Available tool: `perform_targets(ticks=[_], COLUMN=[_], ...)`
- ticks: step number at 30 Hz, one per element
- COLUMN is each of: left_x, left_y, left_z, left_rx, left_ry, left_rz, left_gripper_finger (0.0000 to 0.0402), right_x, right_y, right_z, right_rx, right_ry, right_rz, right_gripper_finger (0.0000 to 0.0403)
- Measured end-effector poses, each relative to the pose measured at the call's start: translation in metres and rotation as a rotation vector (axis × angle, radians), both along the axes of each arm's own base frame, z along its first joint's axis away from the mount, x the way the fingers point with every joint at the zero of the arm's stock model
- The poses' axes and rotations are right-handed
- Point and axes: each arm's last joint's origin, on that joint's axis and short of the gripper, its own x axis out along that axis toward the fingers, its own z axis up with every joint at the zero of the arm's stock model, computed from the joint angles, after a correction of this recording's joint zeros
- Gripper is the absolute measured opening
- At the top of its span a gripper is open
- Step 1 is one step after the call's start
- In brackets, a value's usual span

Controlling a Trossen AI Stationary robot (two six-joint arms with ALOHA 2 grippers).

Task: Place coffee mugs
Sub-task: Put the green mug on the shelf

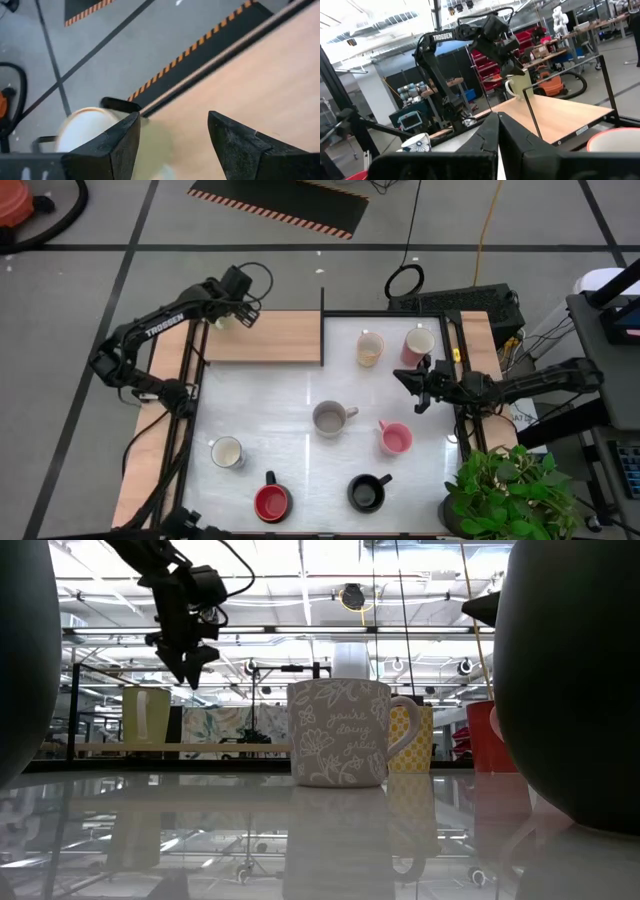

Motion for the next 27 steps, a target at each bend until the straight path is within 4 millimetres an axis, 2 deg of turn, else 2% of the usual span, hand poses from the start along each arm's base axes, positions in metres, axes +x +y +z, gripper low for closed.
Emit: perform_targets(ticks=[5, 8, 13, 19, 27], left_x=[0.012, 0.008, 0.0, -0.003, -0.007], left_y=[-0.018, -0.024, -0.029, -0.029, -0.031], left_z=[-0.017, -0.036, -0.058, -0.064, -0.068], left_rx=[-0.034, -0.052, -0.076, -0.042, -0.02], left_ry=[0.017, 0.068, 0.127, 0.175, 0.24], left_rz=[-0.044, -0.007, 0.016, 0.025, 0.047], left_gripper_finger=[0.0237, 0.0229, 0.019, 0.0152, 0.0145], right_x=[0.001, 0.002, 0.005, 0.007, 0.015], right_y=[0.0, 0.0, 0.002, 0.007, 0.016], right_z=[0.003, 0.003, 0.0, 0.001, -0.008], right_rx=[0.003, 0.004, 0.006, 0.027, -0.025], right_ry=[-0.036, -0.043, -0.026, -0.044, 0.048], right_rz=[-0.001, 0.0, 0.004, -0.016, 0.024], right_gripper_finger=[0.0, 0.0, 0.0, 0.0, 0.0])
